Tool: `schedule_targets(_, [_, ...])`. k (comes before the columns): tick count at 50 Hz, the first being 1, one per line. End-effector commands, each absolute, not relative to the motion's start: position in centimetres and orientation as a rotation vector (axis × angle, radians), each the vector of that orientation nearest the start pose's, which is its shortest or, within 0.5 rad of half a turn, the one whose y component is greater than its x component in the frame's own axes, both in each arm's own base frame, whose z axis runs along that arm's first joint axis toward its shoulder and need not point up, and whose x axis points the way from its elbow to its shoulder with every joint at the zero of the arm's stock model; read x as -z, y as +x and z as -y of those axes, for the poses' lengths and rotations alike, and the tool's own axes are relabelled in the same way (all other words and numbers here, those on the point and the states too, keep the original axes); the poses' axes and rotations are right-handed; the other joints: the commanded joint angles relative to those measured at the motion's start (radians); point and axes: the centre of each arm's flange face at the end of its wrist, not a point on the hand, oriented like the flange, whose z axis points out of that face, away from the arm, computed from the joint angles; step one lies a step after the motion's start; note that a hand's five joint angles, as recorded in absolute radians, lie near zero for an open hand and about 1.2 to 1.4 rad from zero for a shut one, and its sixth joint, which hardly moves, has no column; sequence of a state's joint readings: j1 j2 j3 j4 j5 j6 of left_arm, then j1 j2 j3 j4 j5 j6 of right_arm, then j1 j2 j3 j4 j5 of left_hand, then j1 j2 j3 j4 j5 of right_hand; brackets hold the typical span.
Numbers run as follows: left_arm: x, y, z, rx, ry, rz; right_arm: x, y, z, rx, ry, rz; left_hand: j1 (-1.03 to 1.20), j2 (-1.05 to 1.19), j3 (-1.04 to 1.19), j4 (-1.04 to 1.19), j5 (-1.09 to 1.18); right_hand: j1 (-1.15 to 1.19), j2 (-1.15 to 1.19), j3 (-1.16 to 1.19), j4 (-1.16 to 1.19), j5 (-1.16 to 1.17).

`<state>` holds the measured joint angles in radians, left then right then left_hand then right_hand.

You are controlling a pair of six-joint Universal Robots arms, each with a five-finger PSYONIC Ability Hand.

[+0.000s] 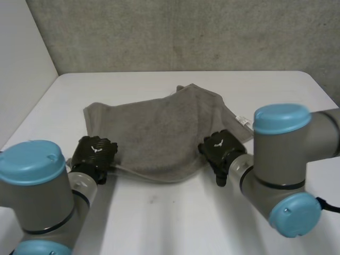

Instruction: Fold the towel.

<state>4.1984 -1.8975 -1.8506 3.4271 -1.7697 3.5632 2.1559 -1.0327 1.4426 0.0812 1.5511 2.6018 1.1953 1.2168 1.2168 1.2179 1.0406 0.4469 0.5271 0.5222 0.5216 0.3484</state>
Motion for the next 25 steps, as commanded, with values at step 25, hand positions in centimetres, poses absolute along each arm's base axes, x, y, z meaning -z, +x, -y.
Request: schedule_targets(25, [-32.4, -23.0, 18.1, 2.321, 0.696, -1.905, -14.5, 27.6, 30.2, 1.437, -0.825, -2.314, 0.201, 0.179, 0.18, 0.178, 0.181, -0.218, -0.298, -0.293, -0.293, -0.294])
